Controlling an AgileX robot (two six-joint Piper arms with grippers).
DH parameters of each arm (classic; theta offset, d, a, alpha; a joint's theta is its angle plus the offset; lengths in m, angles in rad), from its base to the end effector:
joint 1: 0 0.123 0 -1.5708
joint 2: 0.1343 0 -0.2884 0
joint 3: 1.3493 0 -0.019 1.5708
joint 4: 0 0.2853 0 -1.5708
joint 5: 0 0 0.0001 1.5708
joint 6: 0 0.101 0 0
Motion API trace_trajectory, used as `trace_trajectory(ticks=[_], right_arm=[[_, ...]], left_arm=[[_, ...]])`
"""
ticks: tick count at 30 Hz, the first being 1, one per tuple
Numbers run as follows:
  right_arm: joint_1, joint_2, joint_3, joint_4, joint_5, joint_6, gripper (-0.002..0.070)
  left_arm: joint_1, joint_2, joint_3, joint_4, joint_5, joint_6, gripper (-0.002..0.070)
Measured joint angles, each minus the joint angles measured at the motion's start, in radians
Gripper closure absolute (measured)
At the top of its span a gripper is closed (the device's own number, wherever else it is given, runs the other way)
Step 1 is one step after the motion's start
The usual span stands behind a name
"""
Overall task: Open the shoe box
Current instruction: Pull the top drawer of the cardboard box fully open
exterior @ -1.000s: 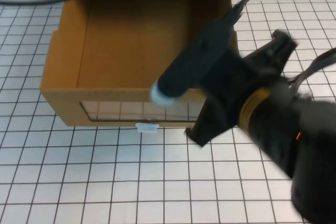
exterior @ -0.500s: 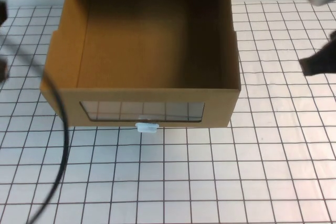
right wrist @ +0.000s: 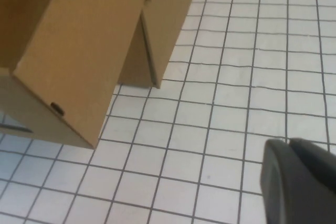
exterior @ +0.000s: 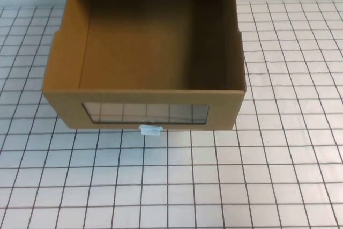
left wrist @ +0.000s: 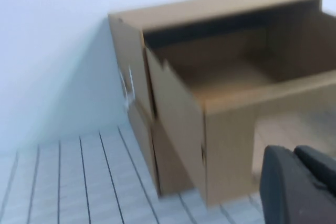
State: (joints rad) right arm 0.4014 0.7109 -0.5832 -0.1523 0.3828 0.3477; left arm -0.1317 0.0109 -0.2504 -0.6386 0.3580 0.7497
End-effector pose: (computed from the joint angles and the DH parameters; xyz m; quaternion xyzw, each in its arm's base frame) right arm 0.1739 0.0676 0.3050 -0.0663 0.8360 0.1401 0.5264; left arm 0.0740 -0.0311 0.2776 0.1691 0.6741 -0.0692 0.7157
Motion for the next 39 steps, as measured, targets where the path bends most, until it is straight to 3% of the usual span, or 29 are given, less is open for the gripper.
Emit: trace_trajectory(ticks=[5, 12, 34, 39], right_arm=[[0.0, -0.192, 0.166, 0.063, -0.116, 0.0, 0.0689], [0.0, -0.304, 0.246, 0.116, -0.139, 0.0, 0.0689], [0.0, -0.304, 0.247, 0.122, -0.071, 0.0, 0.0689], [-0.002, -0.304, 0.247, 0.024, -0.064, -0.002, 0.0689]], left_arm=[[0.0, -0.021, 0.138, -0.032, -0.035, -0.012, 0.0677], [0.0, -0.021, 0.268, -0.079, -0.241, -0.013, 0.0677], [0.0, -0.021, 0.276, -0.086, -0.192, -0.011, 0.0677], [0.0, -0.021, 0.276, -0.086, -0.192, -0.009, 0.0677]])
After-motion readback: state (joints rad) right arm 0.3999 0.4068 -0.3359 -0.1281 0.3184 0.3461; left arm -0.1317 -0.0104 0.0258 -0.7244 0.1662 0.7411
